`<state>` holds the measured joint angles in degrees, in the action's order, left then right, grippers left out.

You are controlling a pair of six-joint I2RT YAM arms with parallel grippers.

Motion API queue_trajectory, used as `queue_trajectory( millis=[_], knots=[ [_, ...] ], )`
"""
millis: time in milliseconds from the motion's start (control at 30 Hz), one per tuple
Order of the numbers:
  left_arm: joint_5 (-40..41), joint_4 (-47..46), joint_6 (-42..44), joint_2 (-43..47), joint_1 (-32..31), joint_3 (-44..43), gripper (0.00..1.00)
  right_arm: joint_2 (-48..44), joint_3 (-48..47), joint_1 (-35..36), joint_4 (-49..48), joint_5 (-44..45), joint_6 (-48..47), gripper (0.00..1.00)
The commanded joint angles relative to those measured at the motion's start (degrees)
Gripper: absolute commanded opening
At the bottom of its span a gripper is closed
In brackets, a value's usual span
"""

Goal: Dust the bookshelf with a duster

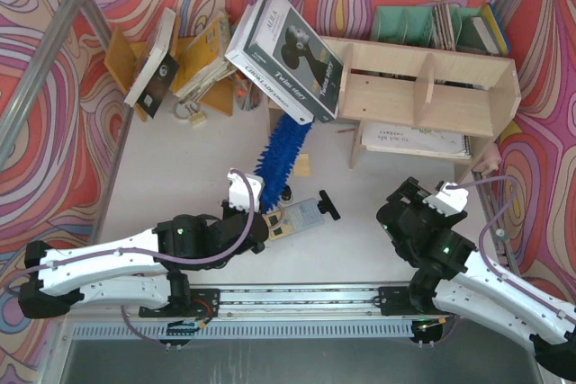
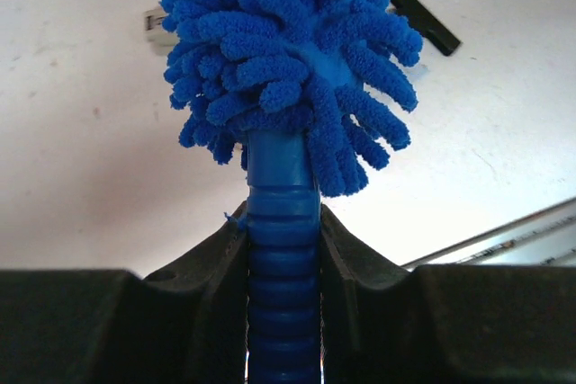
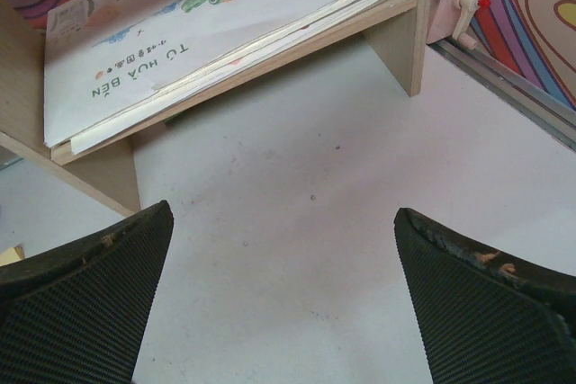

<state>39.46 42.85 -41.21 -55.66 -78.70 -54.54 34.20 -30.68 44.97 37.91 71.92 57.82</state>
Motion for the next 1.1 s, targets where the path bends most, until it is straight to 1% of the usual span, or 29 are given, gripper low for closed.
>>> queue_trajectory(
  millis=[0,100,200,533,700,867,1067],
  knots=[
    [11.79,6.47,-7.93,3.0,0.79,-0.32,0.0,0.41,0.44,-0.06,-1.08,0.94,-0.31,0.99],
    [13.49,8.64,-10.56,4.65,1.29,0.63,0.0,0.52,0.44,-0.06,-1.16,0.91,-0.33,0.99],
    [12.72,7.64,-10.67,5.84,2.22,1.87,0.0,0.61,0.46,-0.06,-1.38,1.02,-0.57,0.99],
    [5.1,-2.44,-0.12,3.1,2.43,2.28,0.0,0.61,0.48,-0.06,-1.75,1.01,-1.06,0.99],
    [-3.32,-8.77,5.07,-1.06,2.41,1.98,0.0,0.44,0.54,-0.06,-1.87,0.9,-1.05,0.99],
    [-7.14,-10.13,7.04,-6.99,2.28,-0.75,0.0,0.35,0.67,-0.06,-1.79,0.94,-1.05,0.99],
    [-9.92,-14.14,9.0,-8.07,1.92,-0.79,0.0,0.1,0.67,-0.08,-1.76,0.92,-1.03,0.99]
  ],
)
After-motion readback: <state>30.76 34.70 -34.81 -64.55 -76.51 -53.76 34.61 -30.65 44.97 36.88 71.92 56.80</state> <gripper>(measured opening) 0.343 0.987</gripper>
